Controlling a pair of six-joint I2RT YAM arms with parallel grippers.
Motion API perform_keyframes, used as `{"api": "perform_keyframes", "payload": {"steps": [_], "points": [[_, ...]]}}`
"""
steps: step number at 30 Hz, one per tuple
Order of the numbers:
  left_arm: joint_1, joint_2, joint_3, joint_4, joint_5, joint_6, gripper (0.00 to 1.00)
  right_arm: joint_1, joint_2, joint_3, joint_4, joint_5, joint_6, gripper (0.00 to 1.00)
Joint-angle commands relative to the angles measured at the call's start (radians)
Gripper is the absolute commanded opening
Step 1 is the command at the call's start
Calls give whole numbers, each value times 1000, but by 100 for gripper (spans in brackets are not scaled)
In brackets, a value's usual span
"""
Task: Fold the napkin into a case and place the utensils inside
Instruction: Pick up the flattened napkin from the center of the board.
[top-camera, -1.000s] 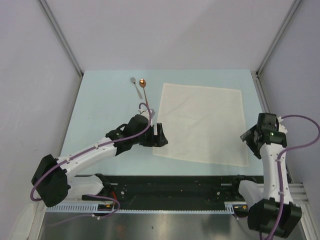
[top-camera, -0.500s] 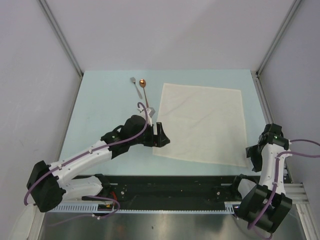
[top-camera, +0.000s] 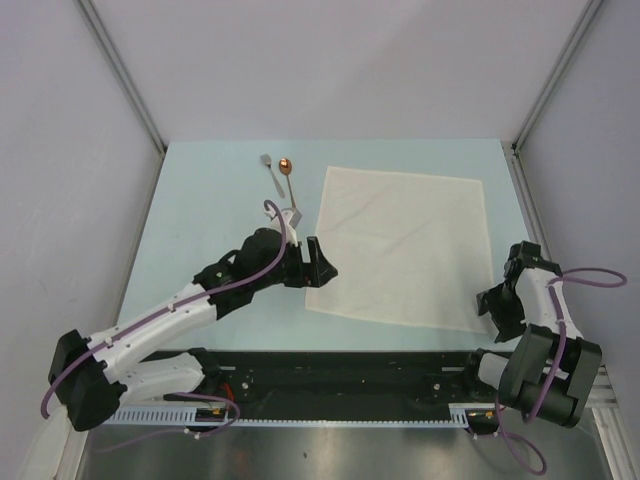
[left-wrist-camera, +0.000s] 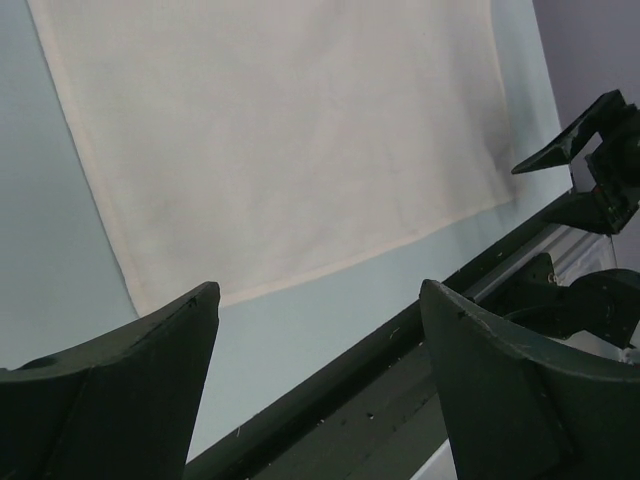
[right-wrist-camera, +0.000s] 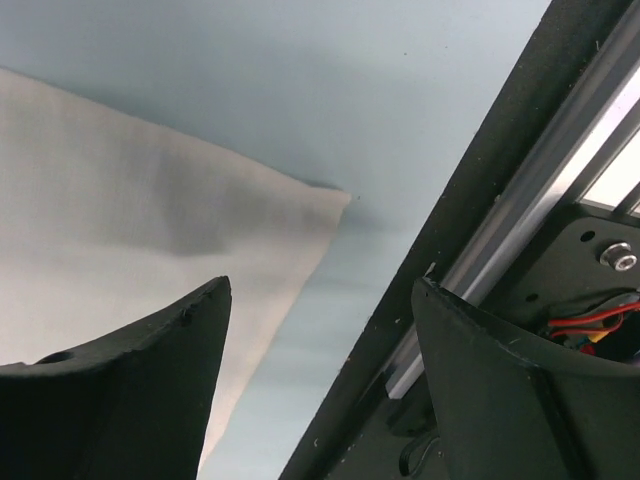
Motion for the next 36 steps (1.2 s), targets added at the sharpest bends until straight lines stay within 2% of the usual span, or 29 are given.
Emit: {"api": "perform_keyframes", "payload": {"steps": [1,11,16,18,21,23,24,26,28,32,36], "points": [[-5,-23,60,-18,-45,26,86,-13,20,-48,74,11,33,78],[-5,-73,23,-41,-75,51,87,-32,67,-115,160,67,85,73],[-5,-75,-24,-44,-81,26,88,-27,51,-152,209,63,108,57],[-5,-70,-41,-50,-97,6,89,-27,11,-150,186,55,120,45],[-3,-44,-81,-47,-111,-43,89,-22,-32,-152,188,29,119,35],[-3,-6,-104,-47,-118,-83,88,-13,-39,-155,188,20,123,28],[-3,13,-109,-47,-117,-97,88,-7,-40,-155,189,17,120,19],[-3,77,-116,-50,-111,-123,88,-1,-43,-152,183,17,119,12],[-5,126,-116,-45,-97,-132,88,11,-58,-134,154,27,129,10],[-5,235,-116,-33,-92,-146,87,31,-104,-98,100,23,138,0],[-5,301,-98,-30,-146,-158,84,71,-121,-65,88,21,137,0]]}}
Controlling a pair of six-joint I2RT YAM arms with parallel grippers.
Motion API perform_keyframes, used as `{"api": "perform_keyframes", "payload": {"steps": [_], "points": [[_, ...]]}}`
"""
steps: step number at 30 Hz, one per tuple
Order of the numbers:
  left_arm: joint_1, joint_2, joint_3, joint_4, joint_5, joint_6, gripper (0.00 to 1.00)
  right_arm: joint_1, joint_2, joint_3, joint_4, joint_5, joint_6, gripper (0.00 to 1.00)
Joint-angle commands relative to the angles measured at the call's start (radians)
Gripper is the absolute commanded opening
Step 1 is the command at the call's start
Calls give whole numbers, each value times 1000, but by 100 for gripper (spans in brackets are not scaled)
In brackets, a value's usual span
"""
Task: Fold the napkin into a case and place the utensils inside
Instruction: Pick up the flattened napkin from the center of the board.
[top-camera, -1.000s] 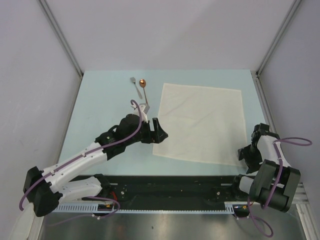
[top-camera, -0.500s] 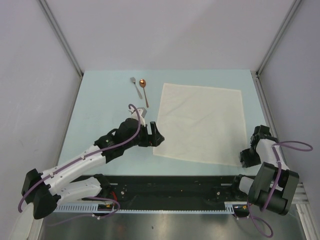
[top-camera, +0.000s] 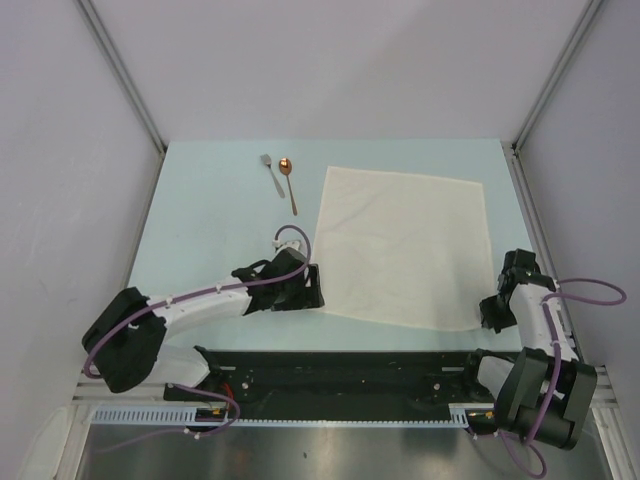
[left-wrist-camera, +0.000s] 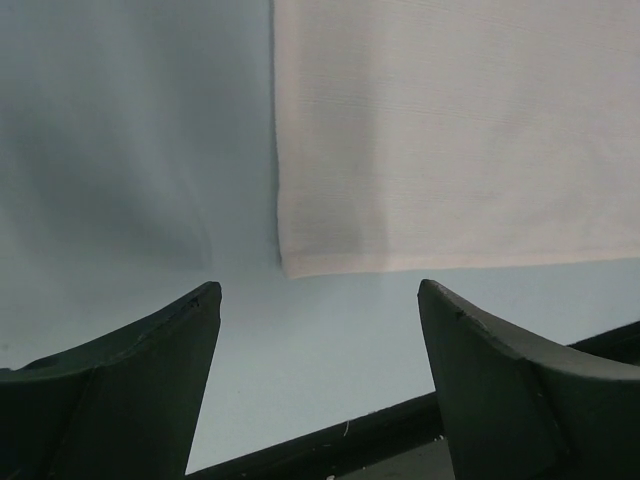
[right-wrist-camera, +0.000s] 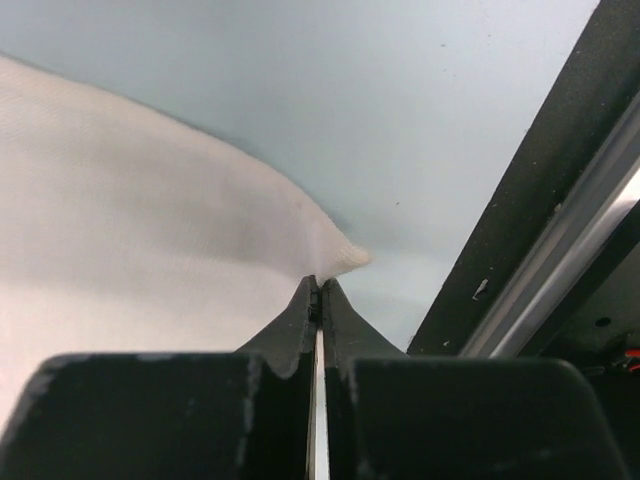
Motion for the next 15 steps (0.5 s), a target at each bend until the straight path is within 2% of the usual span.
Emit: {"api": "perform_keyframes", "payload": {"steps": [1,8,15], "points": [[-3,38,25,17,-60,-44,84,55,-27,64,-41,42,21,0],[-6,121,74,-34,-167,-87,78,97,-75,47,-27,55,27,0],[-45,224,163,-89,-236,-136,67,92,-119,50,-28,52,11,0]]}}
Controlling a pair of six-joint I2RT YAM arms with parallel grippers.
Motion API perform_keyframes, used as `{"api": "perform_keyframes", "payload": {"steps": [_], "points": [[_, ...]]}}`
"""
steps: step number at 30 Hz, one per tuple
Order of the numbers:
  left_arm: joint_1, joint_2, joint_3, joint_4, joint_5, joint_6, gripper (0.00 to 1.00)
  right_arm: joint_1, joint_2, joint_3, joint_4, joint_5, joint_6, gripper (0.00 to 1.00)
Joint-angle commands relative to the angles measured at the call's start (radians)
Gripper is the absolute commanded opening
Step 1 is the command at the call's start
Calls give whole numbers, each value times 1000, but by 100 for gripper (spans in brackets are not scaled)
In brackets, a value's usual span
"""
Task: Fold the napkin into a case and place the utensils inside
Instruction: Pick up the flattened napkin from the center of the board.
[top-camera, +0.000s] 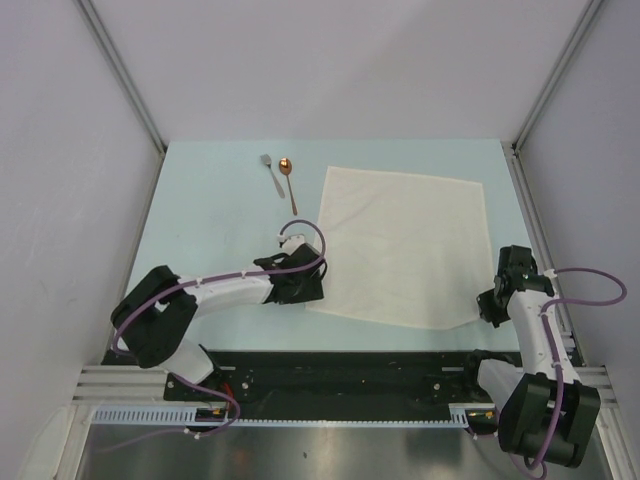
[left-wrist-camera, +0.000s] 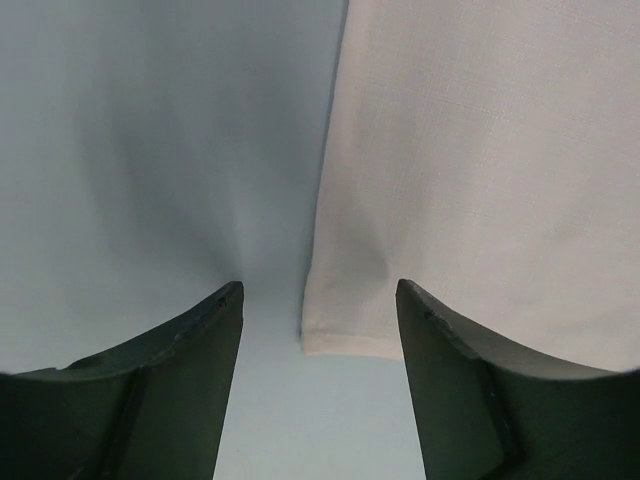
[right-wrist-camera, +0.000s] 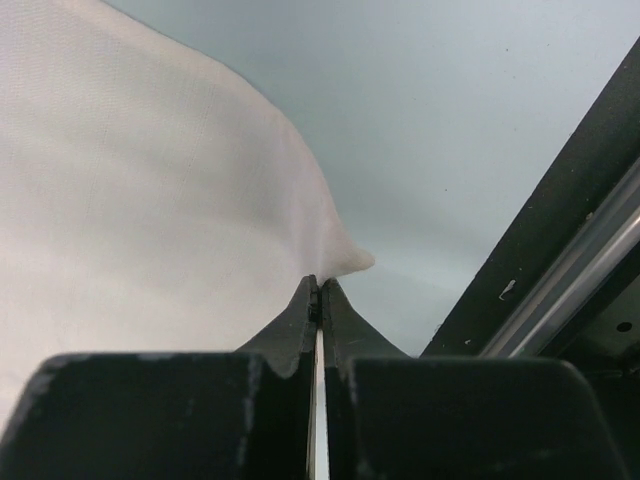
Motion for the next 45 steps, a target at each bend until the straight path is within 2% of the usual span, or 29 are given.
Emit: {"api": "perform_keyframes", "payload": {"steps": [1,12,16,18,23,27,28,32,38,45], "points": [[-47,63,64,-68,-70,-68,66,-4,-29,18,-15,33,6,0],[-155,143,87,-211,-157,-232,62,-51,-96,34,-35,25,-37,0],[-160,195,90,-208,-171,-250,55,-96,-119,28,-36,-5,-80,0],[-160,221,96,-211,-170,-249,45,-107,-133,26,-36,-13,-89,0],[-160,195,61,-130,-139,-238,32,-116,-132,20,-22,-39,-109,0],[-160,133,24,-91,-127,-238,4,-118,-125,24,-24,-53,-137,0],[-160,114,14,-77,-127,-232,2,-118,-135,27,-27,-61,-138,0],[-160,31,1,-50,-137,-192,0,-114,-171,35,-35,-78,-158,0],[-169,-156,-19,-5,-136,-54,0,-110,-222,70,-88,-150,-212,0],[-170,-372,-163,65,-45,-72,0,-84,-368,142,-186,-167,-259,0]]}}
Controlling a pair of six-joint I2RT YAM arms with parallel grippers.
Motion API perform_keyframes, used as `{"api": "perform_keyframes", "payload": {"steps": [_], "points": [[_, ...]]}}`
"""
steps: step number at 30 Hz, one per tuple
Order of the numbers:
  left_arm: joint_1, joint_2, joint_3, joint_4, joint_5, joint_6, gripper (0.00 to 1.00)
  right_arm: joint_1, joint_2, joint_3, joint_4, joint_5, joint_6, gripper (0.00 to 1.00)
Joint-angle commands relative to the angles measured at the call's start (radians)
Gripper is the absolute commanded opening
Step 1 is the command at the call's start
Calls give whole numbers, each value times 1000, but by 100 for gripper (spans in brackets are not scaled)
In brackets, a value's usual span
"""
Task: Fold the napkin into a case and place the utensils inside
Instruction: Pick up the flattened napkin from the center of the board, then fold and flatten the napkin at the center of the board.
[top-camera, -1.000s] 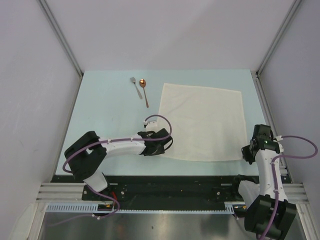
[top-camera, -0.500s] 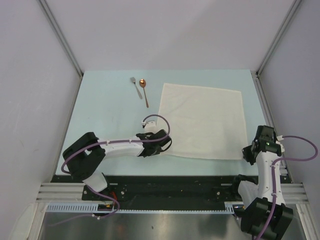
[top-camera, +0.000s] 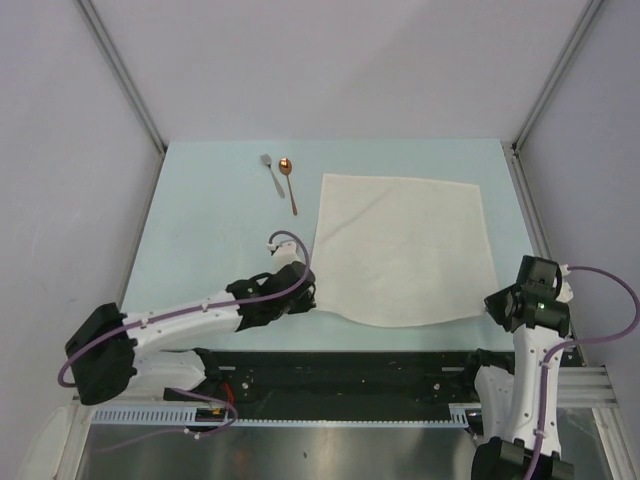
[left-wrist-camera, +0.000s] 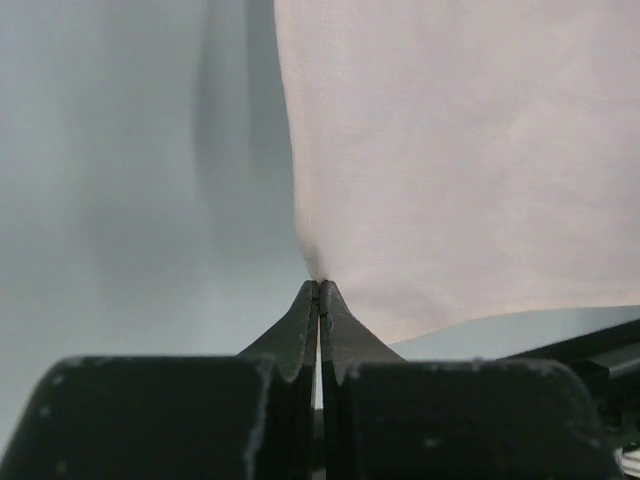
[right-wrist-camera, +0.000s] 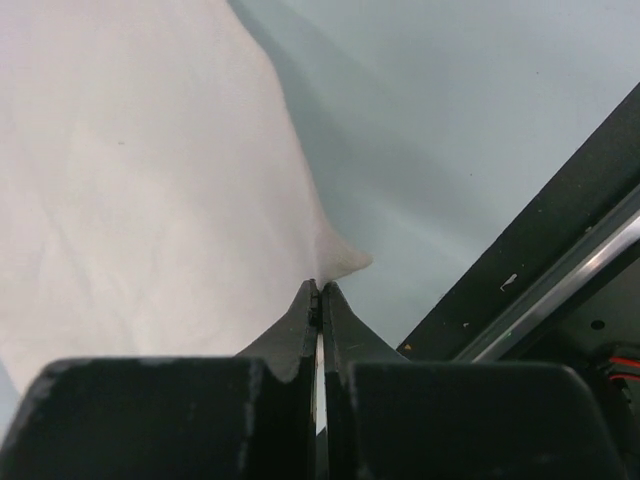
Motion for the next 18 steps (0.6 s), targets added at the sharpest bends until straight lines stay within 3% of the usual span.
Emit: {"api": "perform_keyframes", "payload": {"steps": [1,13,18], "points": [[-8,-114,-83,50,83,18,0,26,-87,87,-91,-12,-45,0],[-8,-244,-5,-44,47,99,0,37,-124,208,-79,-72,-179,0],[-6,-292,148,-6,-24,287,0,56,-89,374,-30,-148,-247,0]]}}
